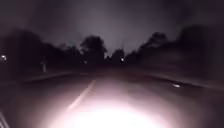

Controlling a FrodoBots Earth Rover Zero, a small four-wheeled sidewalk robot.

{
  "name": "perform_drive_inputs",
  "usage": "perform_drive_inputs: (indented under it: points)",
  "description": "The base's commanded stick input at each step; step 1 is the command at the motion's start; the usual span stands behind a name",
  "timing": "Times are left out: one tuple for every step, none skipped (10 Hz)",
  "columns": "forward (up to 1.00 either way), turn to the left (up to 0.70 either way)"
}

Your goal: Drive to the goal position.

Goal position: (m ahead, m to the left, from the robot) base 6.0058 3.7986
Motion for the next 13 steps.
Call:
perform_drive_inputs:
  points:
    - [0.7,0.0]
    - [0.7,0.0]
    - [0.7,0.0]
    - [0.7,0.0]
    - [0.7,0.0]
    - [0.7,0.0]
    - [0.7,-0.12]
    - [0.7,-0.35]
    - [0.7,-0.35]
    - [0.7,-0.35]
    - [0.7,-0.35]
    - [0.7,-0.35]
    - [0.7,-0.35]
